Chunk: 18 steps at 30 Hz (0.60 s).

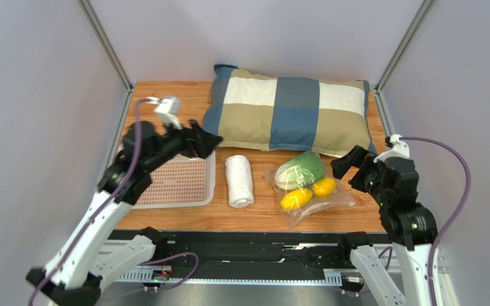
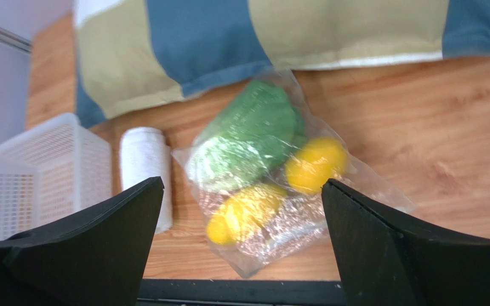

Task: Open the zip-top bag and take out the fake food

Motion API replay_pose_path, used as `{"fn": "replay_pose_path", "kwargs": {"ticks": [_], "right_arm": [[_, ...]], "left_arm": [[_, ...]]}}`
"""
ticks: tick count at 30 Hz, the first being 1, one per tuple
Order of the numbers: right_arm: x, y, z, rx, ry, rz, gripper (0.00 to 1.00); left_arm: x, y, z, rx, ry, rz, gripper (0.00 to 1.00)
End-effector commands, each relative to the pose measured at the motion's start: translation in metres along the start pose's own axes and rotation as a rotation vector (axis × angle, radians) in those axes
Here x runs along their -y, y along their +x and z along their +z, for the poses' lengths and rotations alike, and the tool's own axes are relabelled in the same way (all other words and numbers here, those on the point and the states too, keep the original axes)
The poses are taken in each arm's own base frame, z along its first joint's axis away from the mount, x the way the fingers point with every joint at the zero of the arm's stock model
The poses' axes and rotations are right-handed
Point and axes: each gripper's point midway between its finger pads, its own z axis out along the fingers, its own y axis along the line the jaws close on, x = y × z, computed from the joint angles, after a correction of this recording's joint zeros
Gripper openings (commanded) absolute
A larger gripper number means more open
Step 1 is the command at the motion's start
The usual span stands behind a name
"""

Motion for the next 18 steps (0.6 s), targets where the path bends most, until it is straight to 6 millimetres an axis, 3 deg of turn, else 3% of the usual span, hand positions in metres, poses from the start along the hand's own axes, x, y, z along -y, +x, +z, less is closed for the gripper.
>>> {"fn": "replay_pose_path", "kwargs": {"ticks": [1,2,3,4,5,6,7,8,9,10,11,12,13,18], "right_arm": [[0.031,0.015,0.005,-0.055,0.171,0.041,1.00],[0.037,0.011,0.000,-0.049,0.221,0.046,1.00],[0.042,0.008,-0.003,-0.043,0.256,0.053,1.00],[0.045,0.006,-0.006,-0.042,0.279,0.055,1.00],[0.049,0.003,-0.013,-0.037,0.318,0.057,1.00],[0.051,0.002,-0.015,-0.039,0.333,0.060,1.00],[0.052,0.001,-0.019,-0.036,0.344,0.060,1.00],[0.055,0.002,-0.022,-0.043,0.360,0.058,1.00],[0.054,0.000,-0.027,-0.035,0.357,0.056,1.00],[0.054,-0.001,-0.030,-0.031,0.358,0.053,1.00],[0.056,0.000,-0.034,-0.032,0.367,0.048,1.00],[0.055,-0.004,-0.040,-0.009,0.355,0.046,1.00],[0.054,-0.005,-0.043,0.000,0.348,0.043,1.00],[0.054,-0.012,-0.064,0.048,0.337,0.024,1.00]], "left_arm": [[0.037,0.068,0.049,-0.182,0.066,0.191,0.95],[0.050,0.080,0.056,-0.200,0.094,0.258,0.95],[0.069,0.099,0.060,-0.216,0.100,0.325,0.94],[0.077,0.123,0.074,-0.259,0.096,0.391,0.93],[0.092,0.133,0.081,-0.242,0.132,0.502,0.93],[0.116,0.153,0.078,-0.236,0.157,0.599,0.92],[0.122,0.183,0.089,-0.273,0.153,0.706,0.92],[0.137,0.190,0.096,-0.234,0.185,0.846,0.92],[0.152,0.213,0.093,-0.243,0.224,0.939,0.91],[0.153,0.247,0.105,-0.294,0.237,1.028,0.90],[0.154,0.261,0.111,-0.313,0.248,1.098,0.87],[0.160,0.262,0.119,-0.310,0.215,1.111,0.86],[0.149,0.289,0.129,-0.373,0.192,1.153,0.86],[0.162,0.340,0.141,-0.458,0.319,1.159,0.88]]}}
